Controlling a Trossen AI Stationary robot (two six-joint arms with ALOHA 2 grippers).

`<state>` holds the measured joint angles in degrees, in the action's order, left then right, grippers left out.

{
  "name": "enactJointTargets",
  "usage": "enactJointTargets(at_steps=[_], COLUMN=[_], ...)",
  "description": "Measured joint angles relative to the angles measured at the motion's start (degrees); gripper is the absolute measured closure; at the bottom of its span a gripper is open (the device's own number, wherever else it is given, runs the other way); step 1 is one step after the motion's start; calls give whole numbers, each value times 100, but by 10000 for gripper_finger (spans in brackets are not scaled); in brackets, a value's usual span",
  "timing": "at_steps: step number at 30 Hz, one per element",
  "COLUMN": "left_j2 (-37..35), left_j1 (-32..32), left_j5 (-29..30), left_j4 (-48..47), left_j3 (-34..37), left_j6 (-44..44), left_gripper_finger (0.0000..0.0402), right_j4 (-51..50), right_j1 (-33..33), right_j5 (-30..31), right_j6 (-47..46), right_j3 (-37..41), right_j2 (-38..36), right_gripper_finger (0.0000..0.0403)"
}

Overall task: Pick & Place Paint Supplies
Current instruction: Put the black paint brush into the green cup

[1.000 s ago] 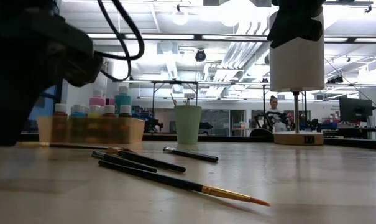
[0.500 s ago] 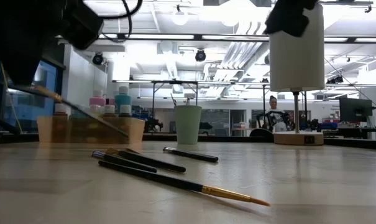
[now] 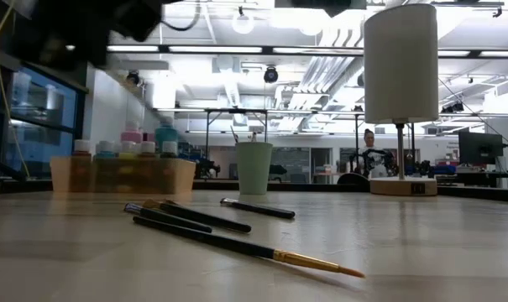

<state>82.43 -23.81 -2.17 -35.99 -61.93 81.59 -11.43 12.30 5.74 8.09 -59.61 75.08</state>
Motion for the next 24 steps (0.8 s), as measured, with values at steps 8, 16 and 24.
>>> enactJointTargets(at_steps=[8,16,24], left_j2=[2,2,4], left_j1=[596,999,1121], left_j5=[-213,-496,-607], left_j4=[805,1326,1496], left_j3=[-4,-4,-4], left_j6=[-718,-1175,-1280], left_gripper_finger=[401,401,401], right_j4=[581,1693,2244], right_j1=[275,260,224], right_j5=[434,923,901], right_j6=[1756,2918,3271], right_j3=[-2,-2,-2], right_j2=[919,1913,2402], right_gripper_finger=[175,174,175])
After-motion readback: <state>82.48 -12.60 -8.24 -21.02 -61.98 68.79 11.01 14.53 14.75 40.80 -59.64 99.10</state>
